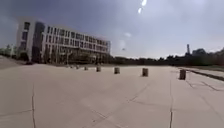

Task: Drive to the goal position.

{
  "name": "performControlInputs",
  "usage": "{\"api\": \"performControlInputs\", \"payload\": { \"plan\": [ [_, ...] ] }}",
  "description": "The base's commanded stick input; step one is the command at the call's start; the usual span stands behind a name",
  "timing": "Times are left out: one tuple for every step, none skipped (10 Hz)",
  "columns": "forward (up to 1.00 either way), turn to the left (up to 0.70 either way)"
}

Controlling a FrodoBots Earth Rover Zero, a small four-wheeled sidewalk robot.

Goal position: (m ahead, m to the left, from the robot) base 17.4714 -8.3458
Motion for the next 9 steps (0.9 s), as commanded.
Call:
{"api": "performControlInputs", "payload": {
  "plan": [
    [0.7,-0.02],
    [0.7,-0.02],
    [0.7,-0.02],
    [0.7,-0.02],
    [0.7,-0.02],
    [0.7,-0.02],
    [0.7,-0.07],
    [0.7,-0.13],
    [0.7,-0.21]
  ]
}}
